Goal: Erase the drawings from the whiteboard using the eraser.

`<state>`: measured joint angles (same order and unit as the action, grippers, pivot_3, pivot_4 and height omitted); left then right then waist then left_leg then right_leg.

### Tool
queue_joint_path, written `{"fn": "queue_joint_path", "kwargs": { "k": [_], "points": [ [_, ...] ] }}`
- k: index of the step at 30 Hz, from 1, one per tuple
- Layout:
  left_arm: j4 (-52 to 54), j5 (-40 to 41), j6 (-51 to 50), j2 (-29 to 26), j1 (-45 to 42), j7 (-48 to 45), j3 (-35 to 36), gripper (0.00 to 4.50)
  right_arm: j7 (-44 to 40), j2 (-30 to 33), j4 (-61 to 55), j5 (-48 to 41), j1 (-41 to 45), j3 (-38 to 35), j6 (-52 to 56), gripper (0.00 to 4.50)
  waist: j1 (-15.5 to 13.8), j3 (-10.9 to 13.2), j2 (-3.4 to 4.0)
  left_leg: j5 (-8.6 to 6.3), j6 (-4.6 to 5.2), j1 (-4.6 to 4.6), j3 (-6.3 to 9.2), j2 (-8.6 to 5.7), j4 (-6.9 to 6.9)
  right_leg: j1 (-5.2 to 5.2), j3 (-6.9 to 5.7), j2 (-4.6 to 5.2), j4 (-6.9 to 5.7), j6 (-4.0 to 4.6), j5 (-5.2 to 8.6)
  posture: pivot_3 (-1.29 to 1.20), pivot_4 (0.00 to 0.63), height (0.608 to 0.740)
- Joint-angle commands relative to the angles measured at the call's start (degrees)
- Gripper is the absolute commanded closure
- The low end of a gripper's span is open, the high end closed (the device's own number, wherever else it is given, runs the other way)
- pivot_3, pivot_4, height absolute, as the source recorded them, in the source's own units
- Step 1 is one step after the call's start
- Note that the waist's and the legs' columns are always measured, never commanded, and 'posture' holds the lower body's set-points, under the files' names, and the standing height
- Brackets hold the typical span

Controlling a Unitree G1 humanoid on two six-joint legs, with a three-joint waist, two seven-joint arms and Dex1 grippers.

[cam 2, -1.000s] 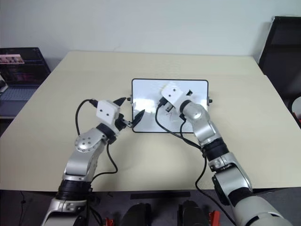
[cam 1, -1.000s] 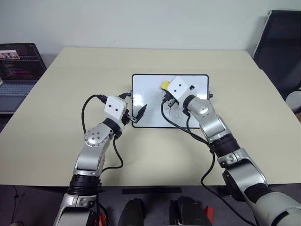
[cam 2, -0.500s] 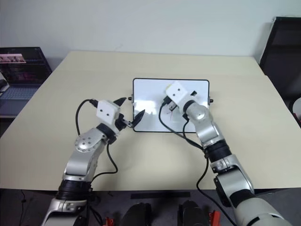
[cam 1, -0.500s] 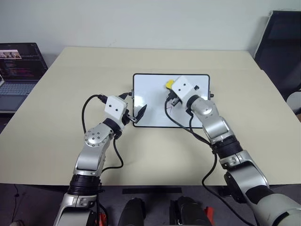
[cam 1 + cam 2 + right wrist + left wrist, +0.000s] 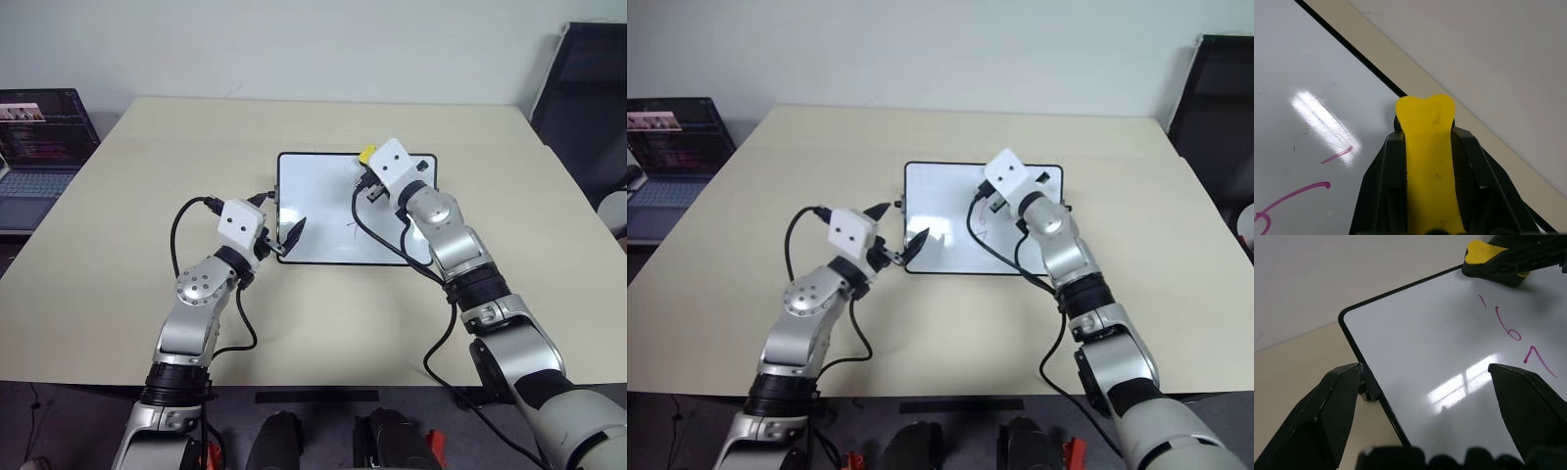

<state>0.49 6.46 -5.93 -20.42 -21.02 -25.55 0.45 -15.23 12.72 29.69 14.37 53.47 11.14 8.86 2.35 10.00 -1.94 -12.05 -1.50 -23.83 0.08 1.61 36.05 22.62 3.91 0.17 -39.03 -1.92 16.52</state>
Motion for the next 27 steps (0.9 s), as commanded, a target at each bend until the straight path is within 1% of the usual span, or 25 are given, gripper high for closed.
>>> {"fn": "queue_joint_path", "kwargs": {
  "k": [1, 11, 21, 27],
  "points": [
    [2.7, 0.2, 0.4, -0.4, -1.0, 0.4, 1.0, 0.0, -2.5, -0.1, -2.8, 0.3, -2.1, 1.6, 1.1, 3.59, 0.0, 0.0, 0.0, 0.0, 0.0, 0.0, 0.0, 0.0, 0.0, 0.0, 0.0, 0.0, 0.0, 0.0, 0.0, 0.0, 0.15, 0.74],
    [2.4, 0.1, 0.5, -0.6, -1.2, 0.6, 1.3, 0.0, -5.3, 0.5, -9.1, 1.7, -7.4, 4.3, 4.4, 3.59, 0.2, 0.0, -0.01, 0.0, 0.0, 0.04, 0.02, 0.01, 0.02, -0.03, 0.0, 0.0, -0.02, 0.0, 0.0, 0.0, 0.15, 0.74],
    [2.3, 0.0, 0.5, -0.4, -1.1, 0.8, 1.2, 0.0, -5.6, 1.4, -9.2, 2.6, -7.1, 4.0, 4.7, 3.59, 0.2, 0.0, -0.02, 0.0, 0.0, 0.04, 0.02, 0.0, 0.02, -0.06, -0.03, 0.0, -0.01, 0.0, 0.0, 0.0, 0.15, 0.74],
    [2.0, 0.0, 0.7, -0.3, -1.1, 0.8, 1.1, 0.0, -2.8, 1.5, -6.7, 2.2, -4.8, 1.9, 4.2, 3.59, 0.1, 0.0, -0.02, 0.0, 0.0, 0.05, 0.02, -0.01, 0.04, -0.08, -0.04, 0.0, -0.01, 0.0, -0.01, 0.0, 0.15, 0.74]
  ]
}}
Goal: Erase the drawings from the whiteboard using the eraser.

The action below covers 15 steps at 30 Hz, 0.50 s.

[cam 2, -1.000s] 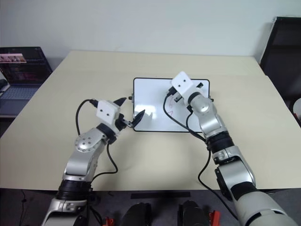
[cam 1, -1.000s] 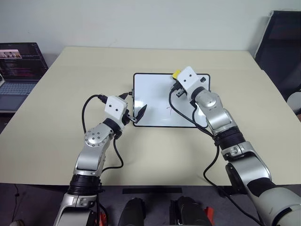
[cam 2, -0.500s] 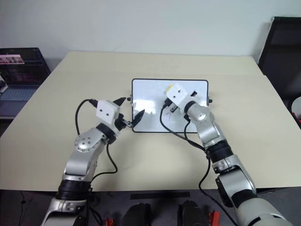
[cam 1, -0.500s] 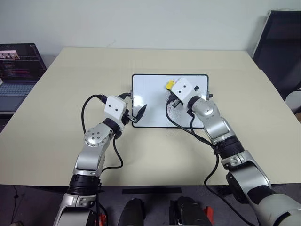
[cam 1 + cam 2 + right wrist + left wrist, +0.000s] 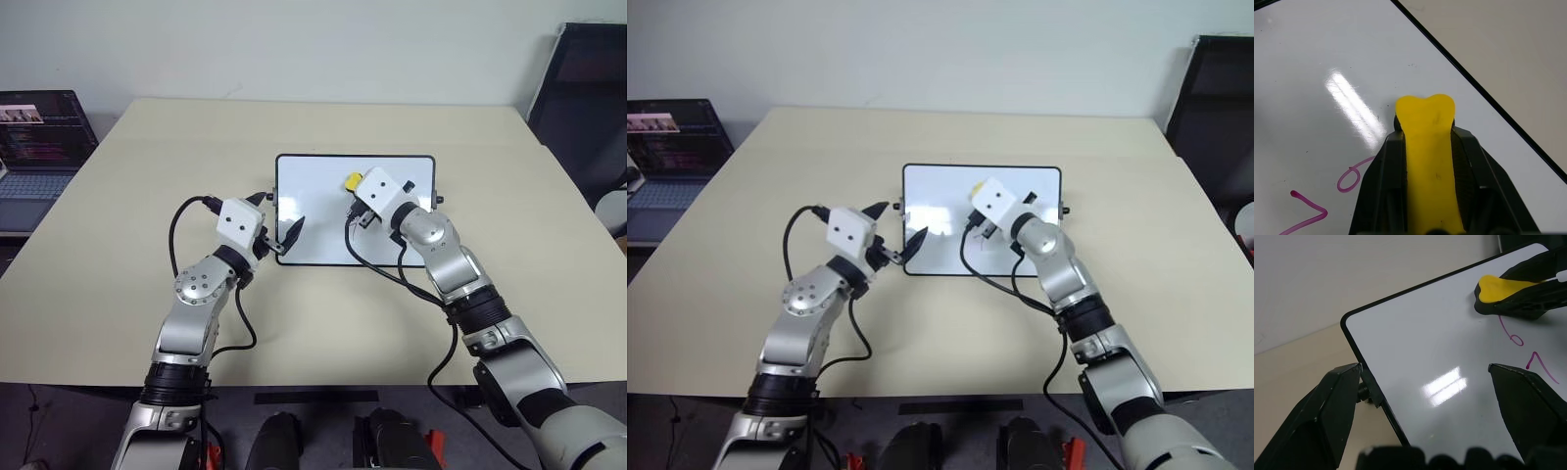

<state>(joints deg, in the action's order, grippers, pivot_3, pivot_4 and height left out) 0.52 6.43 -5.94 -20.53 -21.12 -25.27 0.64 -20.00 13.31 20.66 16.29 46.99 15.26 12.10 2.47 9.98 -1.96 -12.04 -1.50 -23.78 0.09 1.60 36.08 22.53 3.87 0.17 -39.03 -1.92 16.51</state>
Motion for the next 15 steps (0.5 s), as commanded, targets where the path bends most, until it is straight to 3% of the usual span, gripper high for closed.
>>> {"fn": "queue_joint_path", "kwargs": {
  "k": [1, 15],
  "points": [
    [1.8, 0.1, 0.8, -0.2, -1.1, 0.4, 0.9, 0.0, 2.7, 1.1, 3.0, 0.3, 2.3, -2.6, 0.6, 3.59, 0.0, 0.0, 0.0, 0.0, 0.0, 0.0, 0.0, 0.0, 0.01, 0.0, 0.0, 0.0, 0.0, 0.0, 0.0, 0.0, 0.15, 0.74],
    [1.4, 0.1, 1.2, -0.2, -1.2, 0.1, 0.9, 0.0, 5.7, 0.8, 5.8, -0.1, 4.0, -3.4, -1.8, 3.59, -0.5, 0.0, 0.0, 0.01, 0.0, 0.0, -0.03, 0.0, 0.02, -0.02, 0.0, 0.0, 0.02, -0.01, -0.01, 0.0, 0.15, 0.74]
  ]
}}
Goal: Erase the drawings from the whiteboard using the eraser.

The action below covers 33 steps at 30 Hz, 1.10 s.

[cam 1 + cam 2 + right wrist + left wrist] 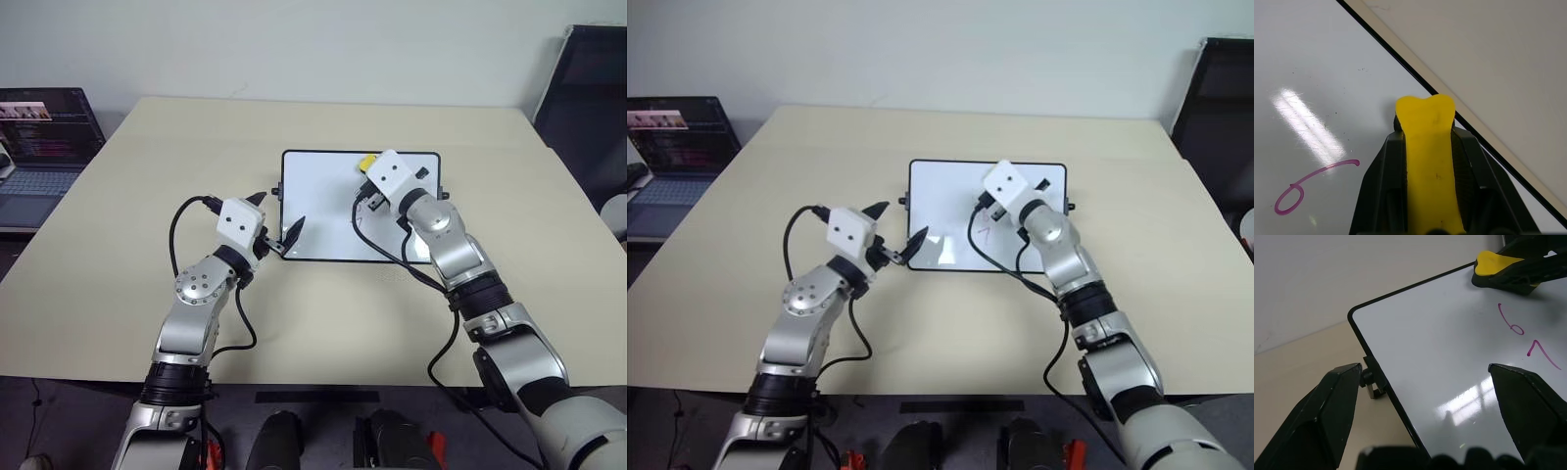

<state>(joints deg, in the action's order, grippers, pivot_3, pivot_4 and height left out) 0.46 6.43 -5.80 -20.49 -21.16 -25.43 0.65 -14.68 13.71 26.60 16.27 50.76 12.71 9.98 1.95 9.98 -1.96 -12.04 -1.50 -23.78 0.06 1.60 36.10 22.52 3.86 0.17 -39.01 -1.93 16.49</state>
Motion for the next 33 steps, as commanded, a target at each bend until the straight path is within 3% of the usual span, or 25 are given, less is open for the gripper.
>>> {"fn": "queue_joint_path", "kwargs": {
  "k": [1, 15, 21, 27, 33],
  "points": [
    [1.5, 0.1, 1.1, -0.3, -1.2, 0.3, 0.9, 0.0, 0.2, 0.3, -0.5, -0.1, -0.1, -0.8, 0.4, 3.59, 0.0, 0.0, 0.0, 0.0, 0.0, 0.0, 0.0, 0.0, 0.0, 0.0, 0.0, 0.0, 0.0, 0.0, 0.0, 0.0, 0.15, 0.74],
    [2.9, 0.4, 0.0, 0.0, -1.0, 0.2, 0.6, 0.0, -4.3, -1.3, -15.8, -5.8, -5.0, -3.4, 8.2, 3.59, 0.0, 0.0, 0.01, 0.0, 0.0, -0.06, 0.03, 0.01, -0.05, 0.08, 0.02, 0.0, 0.02, 0.0, 0.0, 0.0, 0.15, 0.74],
    [4.3, 1.0, -0.4, -0.4, 0.8, -0.5, 0.8, 0.0, -6.8, 0.8, -25.2, -9.7, -9.1, -6.7, 12.7, 3.59, -0.1, 0.0, 0.01, -0.01, 0.0, -0.11, 0.06, 0.01, -0.07, 0.12, 0.0, 0.0, 0.03, 0.0, 0.0, 0.0, 0.15, 0.74],
    [6.6, 1.8, -1.1, -1.3, 3.7, -1.3, 1.7, 0.0, -7.5, 7.5, -33.9, -8.1, -19.7, -7.7, 6.8, 3.59, -0.2, 0.0, 0.01, -0.01, 0.0, -0.12, 0.03, 0.0, -0.08, 0.11, 0.01, 0.01, 0.08, 0.0, 0.01, 0.0, 0.15, 0.74],
    [7.8, 1.7, -2.3, -1.3, 4.8, -1.5, 2.3, 0.0, -5.3, 12.8, -35.4, -3.5, -28.6, -6.9, -2.9, 3.59, 0.0, 0.0, 0.0, -0.01, 0.0, -0.09, -0.08, 0.0, -0.07, 0.11, 0.05, -0.02, 0.06, -0.01, 0.02, 0.0, 0.15, 0.74]
  ]
}}
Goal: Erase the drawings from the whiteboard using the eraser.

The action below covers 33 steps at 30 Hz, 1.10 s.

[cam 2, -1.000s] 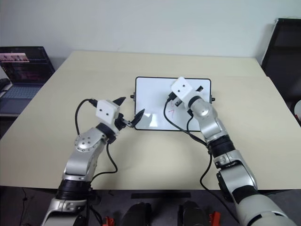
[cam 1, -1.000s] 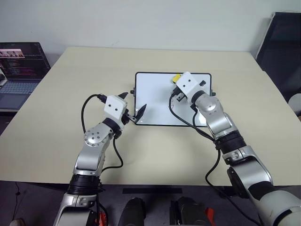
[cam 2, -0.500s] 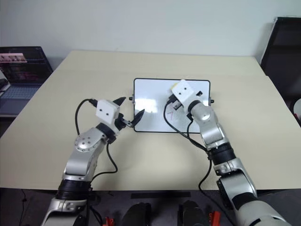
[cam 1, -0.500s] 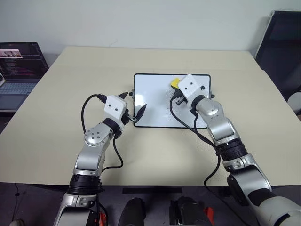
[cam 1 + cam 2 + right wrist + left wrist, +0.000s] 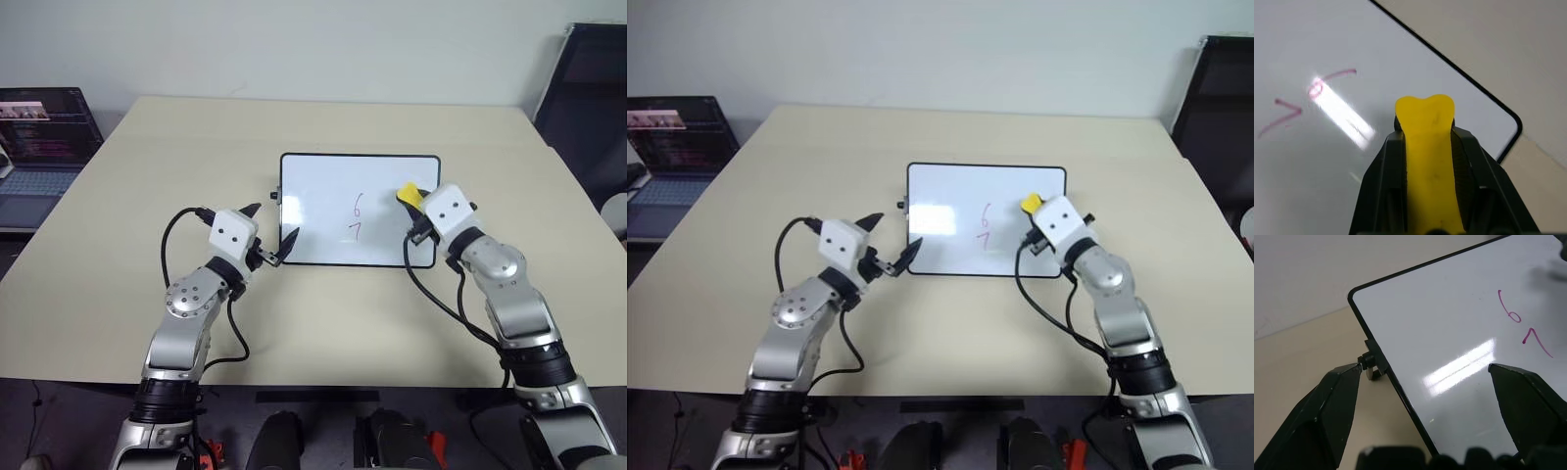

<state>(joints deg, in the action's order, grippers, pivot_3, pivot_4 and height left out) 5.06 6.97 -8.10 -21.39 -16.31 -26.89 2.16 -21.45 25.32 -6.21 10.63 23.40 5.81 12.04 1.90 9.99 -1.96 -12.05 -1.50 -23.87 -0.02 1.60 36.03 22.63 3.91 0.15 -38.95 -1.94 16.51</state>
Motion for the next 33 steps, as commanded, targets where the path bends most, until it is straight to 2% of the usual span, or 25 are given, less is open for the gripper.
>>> {"fn": "queue_joint_path", "kwargs": {
  "k": [1, 11, 22, 33],
  "points": [
    [3.4, 1.1, -0.1, -0.4, 0.0, -0.1, 0.8, 0.0, 1.9, 1.5, -2.6, 2.7, -1.9, 0.1, -6.1, 3.59, 0.2, 0.0, 0.0, 0.0, 0.0, 0.02, -0.02, 0.01, 0.0, 0.0, 0.03, -0.01, -0.01, 0.0, 0.0, 0.0, 0.15, 0.74],
    [6.5, 1.3, -2.1, -0.3, 2.7, -0.2, 0.9, 0.0, 2.0, 1.1, -4.7, 4.0, -6.3, 0.0, -9.6, 3.59, 0.0, 0.0, -0.01, 0.0, 0.0, 0.02, -0.01, 0.01, 0.01, -0.02, 0.04, -0.02, 0.01, 0.0, 0.0, 0.0, 0.15, 0.74],
    [6.8, 1.9, -2.4, -0.3, 2.5, -0.8, 0.5, 0.0, 1.4, 0.7, -4.4, 4.0, -5.6, 0.4, -9.9, 3.59, 0.0, 0.0, -0.01, 0.0, 0.0, 0.04, 0.0, 0.01, 0.03, -0.04, 0.03, -0.02, 0.0, 0.0, 0.0, 0.0, 0.15, 0.74],
    [9.2, 8.6, -4.1, 0.7, 4.0, -7.2, -1.7, 0.0, 1.4, 0.6, -4.0, 3.8, -5.2, 0.2, -10.1, 3.59, 0.0, 0.0, -0.01, 0.01, -0.01, 0.06, -0.03, 0.01, 0.03, -0.06, 0.04, -0.03, -0.01, 0.0, 0.0, 0.0, 0.15, 0.74]
  ]
}}
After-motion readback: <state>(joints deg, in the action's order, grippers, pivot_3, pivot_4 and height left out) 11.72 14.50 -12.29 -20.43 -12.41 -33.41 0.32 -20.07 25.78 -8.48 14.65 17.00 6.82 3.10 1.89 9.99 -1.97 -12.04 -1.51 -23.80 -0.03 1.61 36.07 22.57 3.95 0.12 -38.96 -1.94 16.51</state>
